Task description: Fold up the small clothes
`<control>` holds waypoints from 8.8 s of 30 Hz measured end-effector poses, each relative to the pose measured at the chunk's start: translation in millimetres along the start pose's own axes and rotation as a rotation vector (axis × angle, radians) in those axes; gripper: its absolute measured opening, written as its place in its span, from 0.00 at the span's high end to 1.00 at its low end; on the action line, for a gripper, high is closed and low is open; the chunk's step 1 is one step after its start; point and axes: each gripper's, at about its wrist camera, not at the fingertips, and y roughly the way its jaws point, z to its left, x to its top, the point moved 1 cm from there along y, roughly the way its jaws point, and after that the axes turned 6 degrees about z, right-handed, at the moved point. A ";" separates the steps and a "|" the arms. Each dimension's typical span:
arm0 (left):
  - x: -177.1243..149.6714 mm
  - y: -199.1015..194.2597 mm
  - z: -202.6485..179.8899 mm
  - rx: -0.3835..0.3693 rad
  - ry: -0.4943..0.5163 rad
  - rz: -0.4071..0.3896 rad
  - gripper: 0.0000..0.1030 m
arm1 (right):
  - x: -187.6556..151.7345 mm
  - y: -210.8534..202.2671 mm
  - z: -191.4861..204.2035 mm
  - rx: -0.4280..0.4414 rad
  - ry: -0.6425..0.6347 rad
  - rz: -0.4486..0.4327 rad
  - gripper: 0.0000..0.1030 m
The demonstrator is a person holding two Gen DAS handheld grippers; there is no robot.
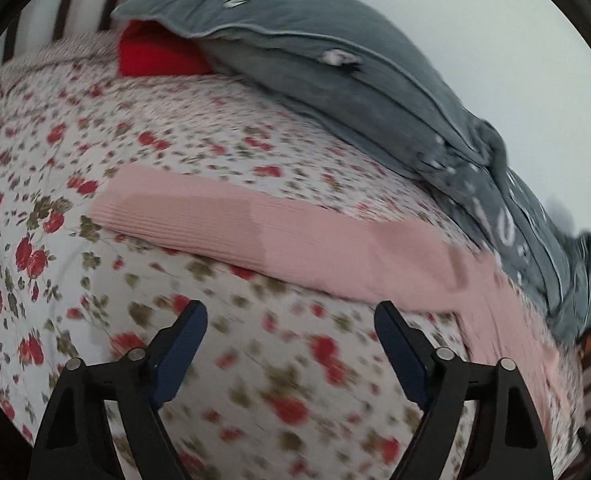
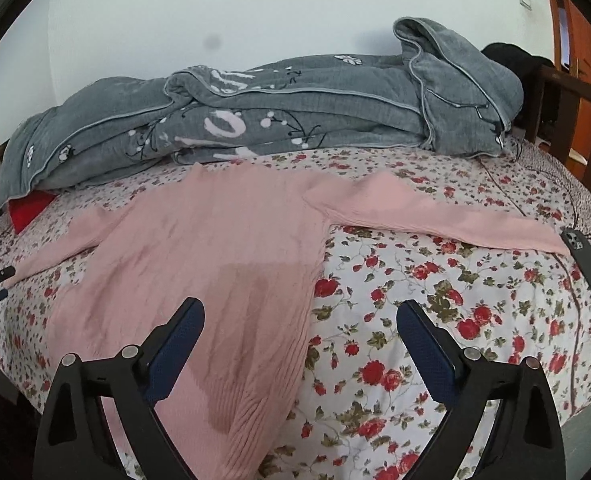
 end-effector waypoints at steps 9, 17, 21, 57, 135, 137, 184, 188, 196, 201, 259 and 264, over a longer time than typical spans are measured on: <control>30.0 30.3 58.0 -0.043 -0.199 -0.034 0.38 | -0.3 27.0 -2.2 -0.024 0.037 0.035 0.07; 46.2 29.1 73.3 0.058 -0.270 -0.106 0.72 | 0.4 37.3 -14.5 -0.037 0.054 0.048 0.07; 55.2 27.0 82.4 0.070 -0.284 -0.085 0.93 | 2.5 38.7 -27.1 -0.027 0.071 0.043 0.07; -157.2 125.8 -512.5 -0.184 0.694 0.189 0.93 | 17.2 41.2 -133.6 0.045 0.116 -0.032 0.07; -11.7 144.4 -274.8 -0.162 0.540 0.132 0.37 | 35.6 97.4 -324.7 -0.017 0.508 -0.021 0.38; -11.3 144.1 -274.6 -0.164 0.538 0.130 0.37 | 37.4 97.8 -333.9 0.006 0.555 -0.029 0.38; 47.1 97.7 -146.7 -0.237 0.028 -0.099 0.24 | 124.8 153.6 245.6 0.344 -0.297 0.115 0.47; 40.2 101.7 -165.9 -0.369 0.124 -0.017 0.26 | 134.0 123.4 164.3 0.227 -0.241 0.019 0.39; 14.9 123.2 -206.9 -0.183 0.345 0.101 0.59 | 110.6 146.4 25.6 -0.030 -0.119 0.029 0.35; 13.5 122.9 -206.9 -0.220 0.351 0.121 0.84 | 89.5 175.1 -9.4 0.010 -0.006 0.081 0.35; -125.8 -26.2 -211.9 -0.114 0.504 0.105 0.47 | -45.5 20.3 -29.2 0.134 -0.050 0.087 0.43; -161.1 -43.1 -191.2 -0.150 0.488 0.189 0.47 | -78.8 0.1 -29.2 0.183 -0.040 0.091 0.42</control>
